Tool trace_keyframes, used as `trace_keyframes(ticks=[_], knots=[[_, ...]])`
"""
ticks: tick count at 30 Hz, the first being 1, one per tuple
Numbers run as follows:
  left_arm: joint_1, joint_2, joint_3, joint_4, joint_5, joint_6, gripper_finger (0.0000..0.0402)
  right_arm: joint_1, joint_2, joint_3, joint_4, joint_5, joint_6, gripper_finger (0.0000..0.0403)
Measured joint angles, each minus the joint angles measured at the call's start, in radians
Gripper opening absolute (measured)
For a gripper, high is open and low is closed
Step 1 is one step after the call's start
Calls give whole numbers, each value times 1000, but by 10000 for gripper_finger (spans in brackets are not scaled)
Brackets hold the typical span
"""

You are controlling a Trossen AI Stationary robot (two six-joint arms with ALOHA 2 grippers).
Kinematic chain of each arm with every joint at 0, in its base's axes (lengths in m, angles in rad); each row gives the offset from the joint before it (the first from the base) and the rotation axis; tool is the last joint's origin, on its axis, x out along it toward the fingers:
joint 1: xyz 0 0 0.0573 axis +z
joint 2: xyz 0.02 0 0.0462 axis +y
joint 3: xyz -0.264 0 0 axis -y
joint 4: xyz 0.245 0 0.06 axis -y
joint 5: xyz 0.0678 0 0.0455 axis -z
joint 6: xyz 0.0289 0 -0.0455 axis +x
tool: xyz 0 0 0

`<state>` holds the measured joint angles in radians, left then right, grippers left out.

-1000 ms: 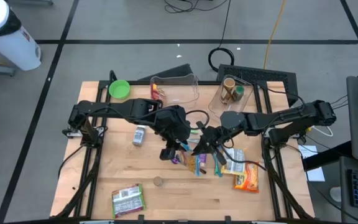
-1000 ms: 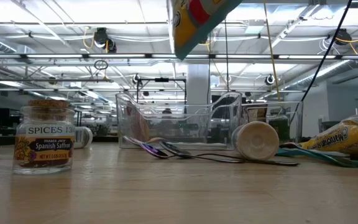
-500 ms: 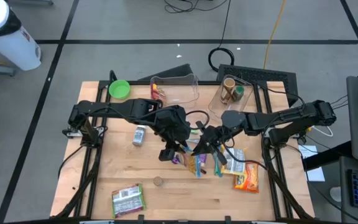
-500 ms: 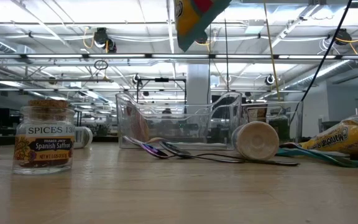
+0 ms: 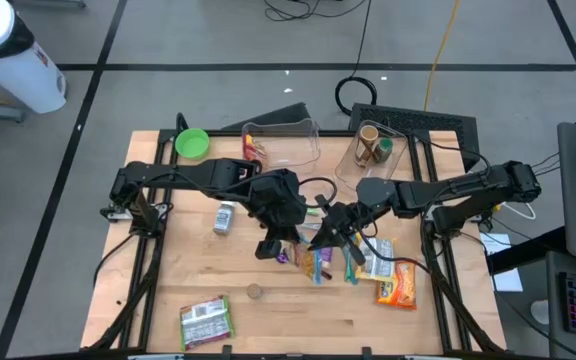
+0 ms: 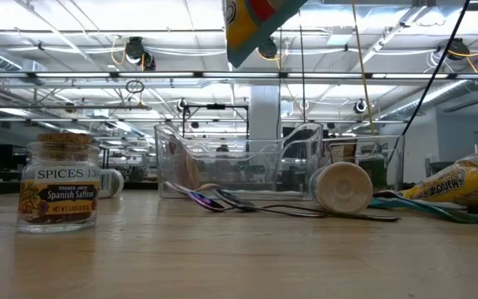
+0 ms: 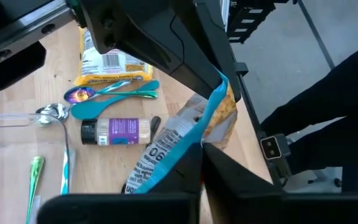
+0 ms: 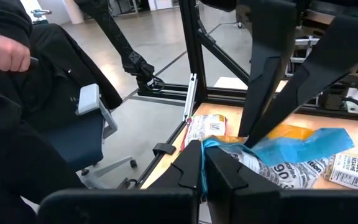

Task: Pick & Place Food Item
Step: Put the blue noodle pack into the top left transparent bin

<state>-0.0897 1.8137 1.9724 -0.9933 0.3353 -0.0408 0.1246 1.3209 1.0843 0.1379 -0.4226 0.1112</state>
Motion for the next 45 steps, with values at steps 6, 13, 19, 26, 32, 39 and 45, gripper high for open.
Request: trace_keyframes(ticks=[6,13,19,26,32,39,45], knots=[[14,0,0,1,56,-38,5,0,0,0,2,-2,0,0],[22,0,0,3,59,-105,3,0,0,0,11,-1,9,14],[22,0,0,2,68,-165,2,-16,0,1,-6,-2,48,71],[27,0,0,4,84,-235,1,-75,-19,1,-49,-1,86,141],[29,0,0,2,69,-251,1,-119,-48,1,-64,-1,86,174],[85,-3,0,1,15,-314,1,-192,-109,1,-143,1,62,182],[179,-9,0,9,-28,-406,0,-275,-159,1,-216,2,59,177]])
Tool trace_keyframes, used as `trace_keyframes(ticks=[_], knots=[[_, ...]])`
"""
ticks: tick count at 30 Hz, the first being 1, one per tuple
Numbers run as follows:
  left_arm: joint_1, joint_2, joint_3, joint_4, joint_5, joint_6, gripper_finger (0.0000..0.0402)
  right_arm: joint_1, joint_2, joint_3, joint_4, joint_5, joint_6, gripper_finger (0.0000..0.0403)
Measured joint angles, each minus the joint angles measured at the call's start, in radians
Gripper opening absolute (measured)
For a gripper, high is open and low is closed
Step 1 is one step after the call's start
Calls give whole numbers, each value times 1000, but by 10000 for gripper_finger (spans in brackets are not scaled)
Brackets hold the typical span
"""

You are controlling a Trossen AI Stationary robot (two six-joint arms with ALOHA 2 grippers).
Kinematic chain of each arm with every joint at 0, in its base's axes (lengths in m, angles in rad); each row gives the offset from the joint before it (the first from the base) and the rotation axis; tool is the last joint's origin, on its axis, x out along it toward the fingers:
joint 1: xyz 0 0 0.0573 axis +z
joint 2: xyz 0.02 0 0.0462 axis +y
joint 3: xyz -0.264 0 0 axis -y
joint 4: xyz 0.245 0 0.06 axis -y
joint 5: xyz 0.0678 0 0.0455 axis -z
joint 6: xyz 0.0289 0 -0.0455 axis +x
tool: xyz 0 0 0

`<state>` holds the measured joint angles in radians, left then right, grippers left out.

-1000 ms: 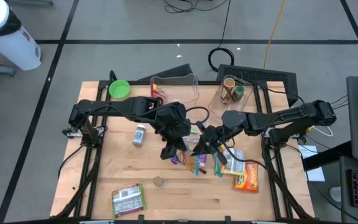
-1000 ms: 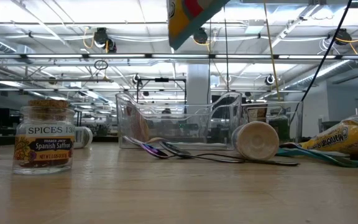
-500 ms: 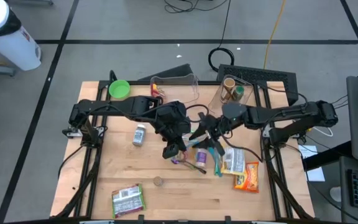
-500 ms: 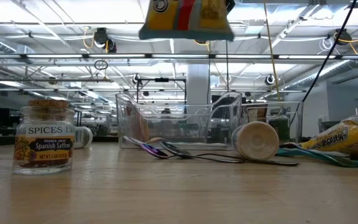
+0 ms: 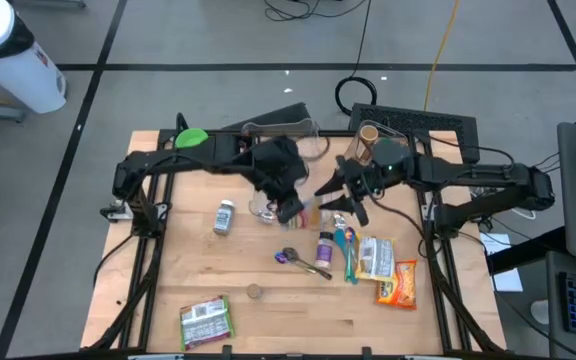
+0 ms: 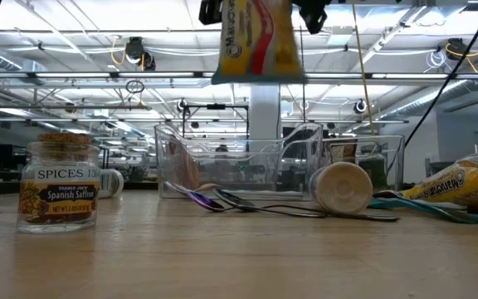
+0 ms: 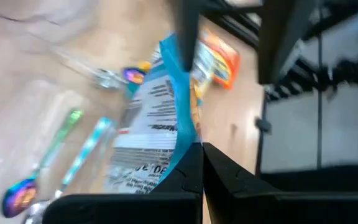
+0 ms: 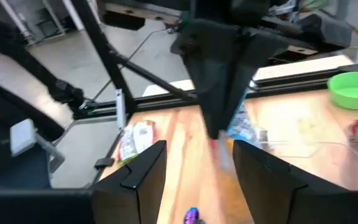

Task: Pick & Place Food Item
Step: Put the blue noodle pack into the top left transparent bin

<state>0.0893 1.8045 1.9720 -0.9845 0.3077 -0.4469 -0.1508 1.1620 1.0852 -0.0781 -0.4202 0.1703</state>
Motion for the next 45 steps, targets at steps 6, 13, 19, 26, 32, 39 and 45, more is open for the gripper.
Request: trace_keyframes(ticks=[6,13,19,26,32,39,45], knots=[[126,-3,0,39,-3,-7,0,-54,-10,0,-8,0,0,178],[292,-3,0,139,-52,4,0,-82,-10,0,-51,133,-24,173],[397,-3,0,172,-163,-34,0,-113,-10,0,-57,351,-106,169],[442,-3,0,172,-264,-132,0,-178,-39,-1,-49,394,-203,169],[428,-3,0,164,-417,-254,0,-229,-86,-1,-57,394,-186,167],[382,-5,-13,117,-573,-369,0,-289,-184,-39,-52,393,-184,167],[342,-4,-72,128,-649,-515,0,-308,-297,-144,-54,390,-149,166]])
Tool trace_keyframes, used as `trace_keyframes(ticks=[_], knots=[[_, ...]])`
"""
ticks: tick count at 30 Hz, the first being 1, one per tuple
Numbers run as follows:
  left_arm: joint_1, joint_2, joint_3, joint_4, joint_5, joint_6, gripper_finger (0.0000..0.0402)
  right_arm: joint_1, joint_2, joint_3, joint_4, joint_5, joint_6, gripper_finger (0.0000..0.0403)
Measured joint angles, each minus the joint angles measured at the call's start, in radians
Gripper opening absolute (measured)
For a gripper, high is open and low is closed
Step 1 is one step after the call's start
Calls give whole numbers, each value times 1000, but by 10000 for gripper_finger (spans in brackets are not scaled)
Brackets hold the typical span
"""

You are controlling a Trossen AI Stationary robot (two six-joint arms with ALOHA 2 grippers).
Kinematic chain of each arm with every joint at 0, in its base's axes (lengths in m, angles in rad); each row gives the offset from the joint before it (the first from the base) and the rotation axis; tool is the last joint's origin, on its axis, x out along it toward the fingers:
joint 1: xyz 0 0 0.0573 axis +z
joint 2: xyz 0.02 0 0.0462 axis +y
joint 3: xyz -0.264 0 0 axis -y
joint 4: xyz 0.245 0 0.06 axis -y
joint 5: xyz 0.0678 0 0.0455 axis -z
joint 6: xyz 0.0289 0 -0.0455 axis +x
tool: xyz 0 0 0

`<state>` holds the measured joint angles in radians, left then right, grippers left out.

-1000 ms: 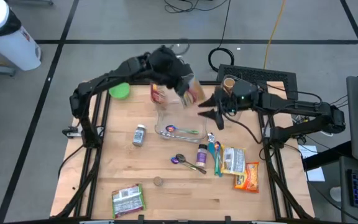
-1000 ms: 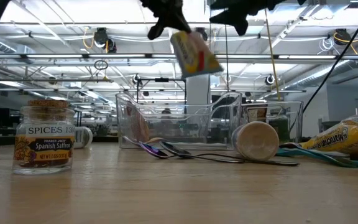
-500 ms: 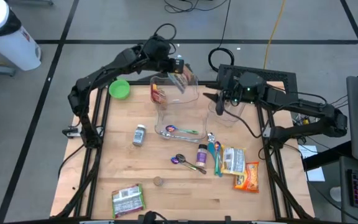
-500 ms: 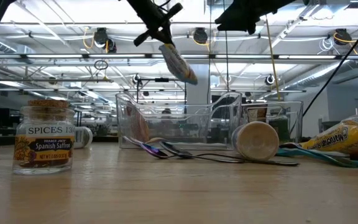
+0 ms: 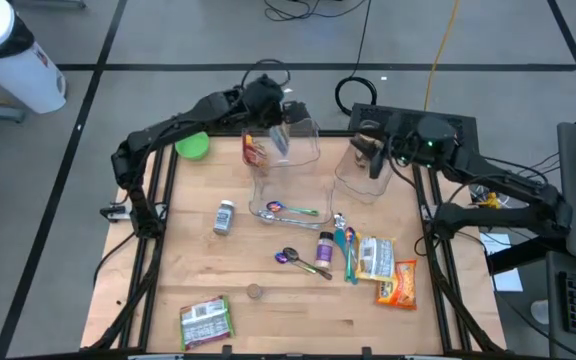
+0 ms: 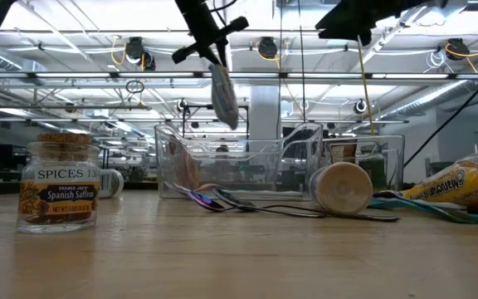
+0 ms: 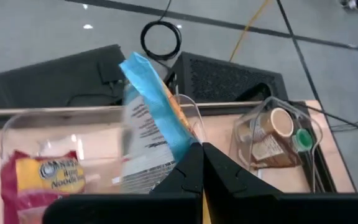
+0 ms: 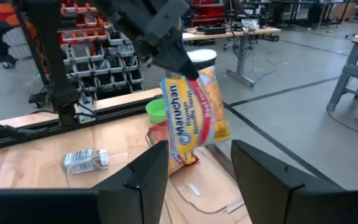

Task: Pick & Place Food Item
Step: Put the blue noodle pack into the top left transparent bin

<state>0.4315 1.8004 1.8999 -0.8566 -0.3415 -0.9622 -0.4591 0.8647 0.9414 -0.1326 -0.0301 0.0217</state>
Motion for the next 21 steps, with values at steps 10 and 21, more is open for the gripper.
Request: trace_keyframes(ticks=[10,21], knots=[[-31,0,-82,2,-93,-151,0,2,-119,-86,0,-1,53,167],[-36,0,-142,27,-113,-203,0,3,-126,-92,-18,-27,46,167]])
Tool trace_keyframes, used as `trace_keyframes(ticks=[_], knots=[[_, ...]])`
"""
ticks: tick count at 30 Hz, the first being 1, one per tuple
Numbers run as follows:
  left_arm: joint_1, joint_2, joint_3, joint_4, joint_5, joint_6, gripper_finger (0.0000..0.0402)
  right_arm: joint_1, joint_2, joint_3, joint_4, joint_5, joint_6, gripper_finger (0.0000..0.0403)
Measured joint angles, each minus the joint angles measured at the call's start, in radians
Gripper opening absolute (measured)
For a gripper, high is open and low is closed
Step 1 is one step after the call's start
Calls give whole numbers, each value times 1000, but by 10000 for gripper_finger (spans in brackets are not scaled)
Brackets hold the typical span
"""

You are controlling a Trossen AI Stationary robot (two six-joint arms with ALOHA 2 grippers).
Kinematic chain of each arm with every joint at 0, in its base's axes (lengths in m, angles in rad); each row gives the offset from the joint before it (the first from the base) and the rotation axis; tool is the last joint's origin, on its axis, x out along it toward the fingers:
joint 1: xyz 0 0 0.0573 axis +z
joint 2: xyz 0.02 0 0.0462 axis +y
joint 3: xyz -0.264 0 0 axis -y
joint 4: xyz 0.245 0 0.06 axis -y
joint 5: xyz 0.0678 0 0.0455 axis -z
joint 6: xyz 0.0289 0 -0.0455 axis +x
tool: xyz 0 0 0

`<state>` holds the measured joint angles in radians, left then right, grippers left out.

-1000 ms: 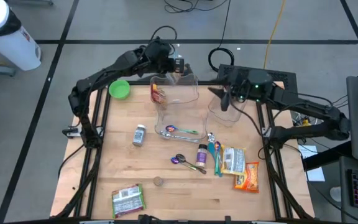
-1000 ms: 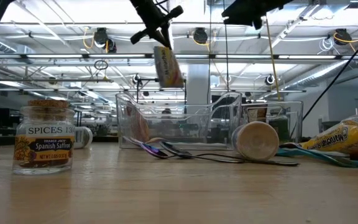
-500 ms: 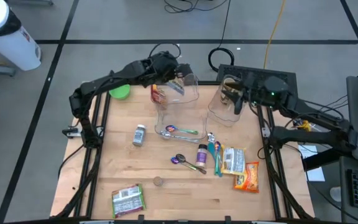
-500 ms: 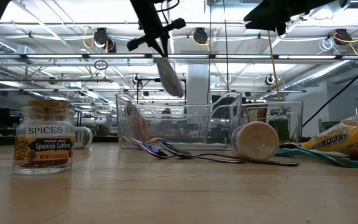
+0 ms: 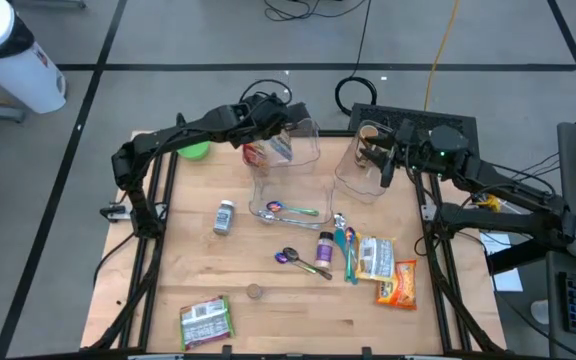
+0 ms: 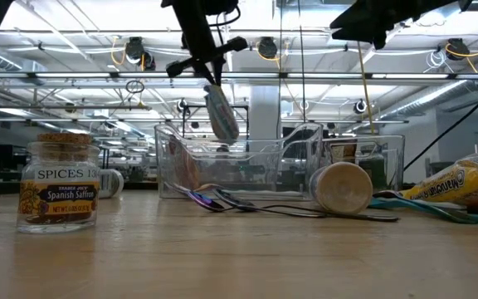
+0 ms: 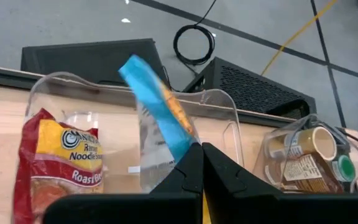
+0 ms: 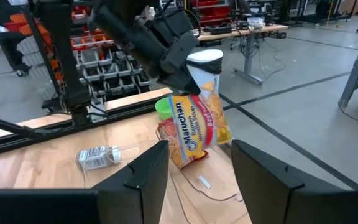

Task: Pick & Place Food Item
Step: Put the blue noodle pack into the top left transparent bin

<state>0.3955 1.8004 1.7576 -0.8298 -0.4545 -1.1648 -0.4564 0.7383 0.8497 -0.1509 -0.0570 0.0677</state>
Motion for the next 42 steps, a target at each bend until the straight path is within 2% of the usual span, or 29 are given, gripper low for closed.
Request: trace_keyframes(ticks=[14,23,42], knots=[[-5,0,-107,41,-11,-44,0,0,0,0,-12,0,-1,167],[-4,0,-211,157,-11,-79,0,0,3,0,-12,2,-1,167],[-4,0,-286,141,-8,-140,0,0,61,0,-12,1,-1,166]])
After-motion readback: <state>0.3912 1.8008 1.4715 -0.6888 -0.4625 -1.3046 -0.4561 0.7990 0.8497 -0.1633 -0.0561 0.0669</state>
